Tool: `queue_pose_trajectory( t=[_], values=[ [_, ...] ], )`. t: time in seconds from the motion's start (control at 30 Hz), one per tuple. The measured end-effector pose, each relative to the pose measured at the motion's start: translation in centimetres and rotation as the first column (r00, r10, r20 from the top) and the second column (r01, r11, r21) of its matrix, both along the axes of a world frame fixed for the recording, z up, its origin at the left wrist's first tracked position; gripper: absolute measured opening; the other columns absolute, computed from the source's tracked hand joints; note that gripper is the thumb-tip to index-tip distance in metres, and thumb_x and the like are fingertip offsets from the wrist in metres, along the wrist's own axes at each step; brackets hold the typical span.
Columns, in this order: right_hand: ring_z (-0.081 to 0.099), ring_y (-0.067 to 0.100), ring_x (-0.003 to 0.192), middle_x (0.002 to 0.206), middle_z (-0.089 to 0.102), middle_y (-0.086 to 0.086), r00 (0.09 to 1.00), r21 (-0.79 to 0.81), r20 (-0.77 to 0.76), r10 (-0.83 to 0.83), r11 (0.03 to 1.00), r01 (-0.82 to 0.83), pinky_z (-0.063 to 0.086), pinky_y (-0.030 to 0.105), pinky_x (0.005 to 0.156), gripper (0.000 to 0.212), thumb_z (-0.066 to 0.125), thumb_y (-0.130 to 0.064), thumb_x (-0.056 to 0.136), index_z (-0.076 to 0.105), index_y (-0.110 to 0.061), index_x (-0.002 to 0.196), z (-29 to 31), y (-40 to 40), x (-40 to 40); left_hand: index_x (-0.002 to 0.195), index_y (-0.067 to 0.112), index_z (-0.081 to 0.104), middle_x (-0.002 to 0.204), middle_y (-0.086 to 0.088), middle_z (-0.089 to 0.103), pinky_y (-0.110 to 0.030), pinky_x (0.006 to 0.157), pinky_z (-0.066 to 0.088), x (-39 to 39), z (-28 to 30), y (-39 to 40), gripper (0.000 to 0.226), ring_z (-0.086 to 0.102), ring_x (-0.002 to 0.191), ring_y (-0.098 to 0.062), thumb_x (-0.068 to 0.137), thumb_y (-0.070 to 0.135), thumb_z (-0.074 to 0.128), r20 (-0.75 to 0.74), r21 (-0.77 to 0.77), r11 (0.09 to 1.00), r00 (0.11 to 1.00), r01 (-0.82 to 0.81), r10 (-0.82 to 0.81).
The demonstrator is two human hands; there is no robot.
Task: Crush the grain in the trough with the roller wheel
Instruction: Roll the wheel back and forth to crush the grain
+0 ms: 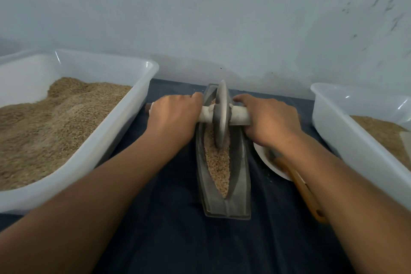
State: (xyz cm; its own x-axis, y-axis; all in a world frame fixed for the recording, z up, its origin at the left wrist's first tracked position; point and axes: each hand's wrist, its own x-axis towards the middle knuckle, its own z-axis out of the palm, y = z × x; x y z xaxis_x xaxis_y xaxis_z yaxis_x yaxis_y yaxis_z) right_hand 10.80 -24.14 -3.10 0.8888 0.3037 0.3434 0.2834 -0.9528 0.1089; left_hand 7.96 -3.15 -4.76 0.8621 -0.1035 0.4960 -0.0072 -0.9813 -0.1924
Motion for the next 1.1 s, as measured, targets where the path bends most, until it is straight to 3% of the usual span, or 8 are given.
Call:
queue_pose_trajectory(
  t=[0.07, 0.17, 0.33, 0.57, 0.63, 0.73, 0.93, 1.1],
  values=[
    [0.066, 0.025, 0.104, 0.115, 0.069, -0.008, 1.000, -0.001, -0.001, 0.018, 1.000, -0.018, 0.037, 0.033, 0.065, 0.072, 0.071, -0.036, 0.079, 0.041, -0.048, 0.143, 0.2, 0.2, 1.0, 0.132, 0.024, 0.042, 0.101, 0.001, 0.066, -0.029, 0.047, 0.023, 0.9, 0.2, 0.1, 0.050, 0.066, 0.086, -0.026, 0.088, 0.017, 0.064, -0.012, -0.037, 0.999, 1.000, 0.004, -0.004],
    [0.064, 0.026, 0.106, 0.118, 0.068, -0.007, 0.998, -0.032, -0.014, 0.053, 0.998, -0.053, 0.039, 0.033, 0.067, 0.071, 0.072, -0.039, 0.079, 0.042, -0.048, 0.143, 0.7, 0.4, 2.6, 0.136, 0.024, 0.036, 0.106, -0.002, 0.065, -0.034, 0.053, 0.034, 2.0, 0.3, 0.2, 0.060, 0.066, 0.089, -0.029, 0.086, 0.015, 0.068, -0.020, -0.102, 0.994, 0.999, 0.029, -0.032],
    [0.061, 0.028, 0.113, 0.128, 0.063, -0.007, 0.993, -0.059, -0.098, 0.073, 0.995, -0.079, 0.036, 0.035, 0.068, 0.076, 0.072, -0.040, 0.079, 0.037, -0.052, 0.145, 1.5, 0.4, 4.1, 0.145, 0.023, 0.028, 0.119, -0.005, 0.062, -0.037, 0.059, 0.037, 2.4, 0.1, 0.1, 0.078, 0.065, 0.097, -0.031, 0.083, 0.016, 0.074, 0.018, -0.111, 0.992, 0.998, 0.055, -0.053],
    [0.065, 0.027, 0.105, 0.121, 0.068, -0.007, 0.996, 0.004, -0.078, 0.041, 0.999, -0.041, 0.039, 0.035, 0.067, 0.077, 0.072, -0.038, 0.080, 0.032, -0.053, 0.145, 0.6, 0.0, 1.8, 0.132, 0.023, 0.042, 0.101, 0.001, 0.066, -0.028, 0.045, 0.015, 0.5, 0.1, 0.0, 0.051, 0.067, 0.085, -0.024, 0.088, 0.022, 0.068, 0.040, 0.004, 1.000, 0.999, 0.019, -0.020],
    [0.066, 0.026, 0.100, 0.114, 0.069, -0.007, 0.998, 0.021, -0.055, 0.036, 0.999, -0.035, 0.040, 0.035, 0.064, 0.074, 0.070, -0.040, 0.083, 0.031, -0.054, 0.144, 0.2, -0.3, 0.4, 0.127, 0.024, 0.045, 0.098, 0.004, 0.065, -0.028, 0.045, 0.015, -0.6, 0.0, -0.1, 0.046, 0.066, 0.084, -0.021, 0.087, 0.024, 0.069, 0.072, 0.041, 0.999, 0.997, 0.017, -0.020],
    [0.066, 0.026, 0.095, 0.108, 0.070, -0.008, 0.998, 0.031, -0.013, 0.054, 0.998, -0.053, 0.038, 0.034, 0.061, 0.068, 0.068, -0.042, 0.085, 0.032, -0.053, 0.142, -0.3, -0.7, -1.9, 0.118, 0.024, 0.048, 0.099, 0.005, 0.065, -0.029, 0.058, 0.031, -2.2, -0.2, -0.3, 0.040, 0.063, 0.087, -0.019, 0.086, 0.024, 0.071, 0.092, 0.041, 0.998, 0.995, 0.046, -0.050],
    [0.066, 0.022, 0.100, 0.119, 0.067, -0.014, 0.991, 0.050, 0.003, 0.130, 0.990, -0.130, 0.045, 0.034, 0.064, 0.069, 0.067, -0.045, 0.086, 0.030, -0.052, 0.144, -0.5, -1.4, -6.1, 0.113, 0.025, 0.049, 0.102, 0.007, 0.065, -0.028, 0.079, 0.041, -5.6, -0.3, -0.7, 0.042, 0.060, 0.092, -0.016, 0.081, 0.022, 0.075, 0.107, 0.016, 0.994, 0.988, 0.111, -0.112],
    [0.065, 0.023, 0.095, 0.116, 0.065, -0.010, 0.985, 0.025, 0.072, 0.154, 0.987, -0.156, 0.053, 0.037, 0.066, 0.075, 0.068, -0.040, 0.085, 0.028, -0.047, 0.148, -0.7, -1.7, -8.3, 0.119, 0.025, 0.047, 0.115, 0.008, 0.063, -0.027, 0.099, 0.039, -7.2, -0.1, -0.7, 0.046, 0.060, 0.105, -0.015, 0.081, 0.019, 0.073, 0.102, -0.009, 0.986, 0.981, 0.164, -0.162]
  ],
)
